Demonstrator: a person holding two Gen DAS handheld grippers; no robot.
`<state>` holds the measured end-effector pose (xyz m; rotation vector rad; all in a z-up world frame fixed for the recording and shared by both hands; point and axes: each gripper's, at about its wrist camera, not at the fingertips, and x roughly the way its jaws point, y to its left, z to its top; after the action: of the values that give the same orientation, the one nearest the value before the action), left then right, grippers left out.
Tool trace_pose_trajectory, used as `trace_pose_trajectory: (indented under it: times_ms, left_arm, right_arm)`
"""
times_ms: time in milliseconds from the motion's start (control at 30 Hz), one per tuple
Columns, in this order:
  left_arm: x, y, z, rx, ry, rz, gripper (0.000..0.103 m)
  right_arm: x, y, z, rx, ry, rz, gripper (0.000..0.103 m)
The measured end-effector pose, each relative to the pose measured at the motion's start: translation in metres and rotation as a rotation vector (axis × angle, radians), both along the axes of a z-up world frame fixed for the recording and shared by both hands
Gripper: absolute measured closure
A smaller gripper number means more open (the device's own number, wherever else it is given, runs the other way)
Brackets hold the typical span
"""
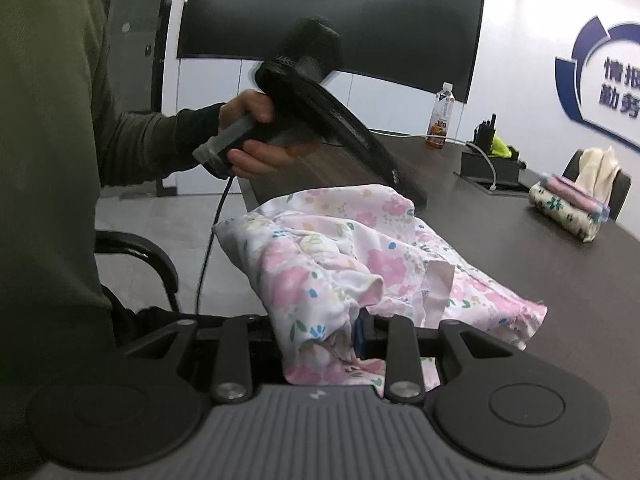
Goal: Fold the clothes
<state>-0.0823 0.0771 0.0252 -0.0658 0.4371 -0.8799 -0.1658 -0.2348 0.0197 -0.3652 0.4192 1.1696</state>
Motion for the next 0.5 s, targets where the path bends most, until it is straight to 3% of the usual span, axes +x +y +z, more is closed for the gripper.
trace_pose_trajectory:
  times_ms: [33,133,200,367,433,500]
  left_arm:
    - [-0.012,0.005,0.002,-0.026,-0.067,-0.07,0.039]
    - [-0.028,0.011,-0.005,-0.141,-0.068,-0.299,0.021]
    - [-0.035,0.003,-0.008,-0.126,-0.064,-0.409,0.019]
    - [-0.046,-0.018,-0.017,-0.008,-0.157,-0.482,0.017]
    - [-0.052,-0.027,-0.023,0.047,-0.246,-0.466,0.017]
    - [-0.053,-0.037,-0.026,0.081,-0.279,-0.438,0.017]
  right_arm:
    - [0.004,-0.003,0.0,0.017,0.028,0.004,0.073]
    - [0.026,-0.015,0.002,0.095,0.204,0.028,0.073]
    - [0.043,-0.023,0.004,0.142,0.322,0.043,0.073]
    - [0.075,-0.035,0.004,0.225,0.506,0.085,0.073]
    - [0.084,-0.037,0.0,0.241,0.564,0.101,0.073]
    - [0.087,-0.037,-0.003,0.251,0.611,0.133,0.073]
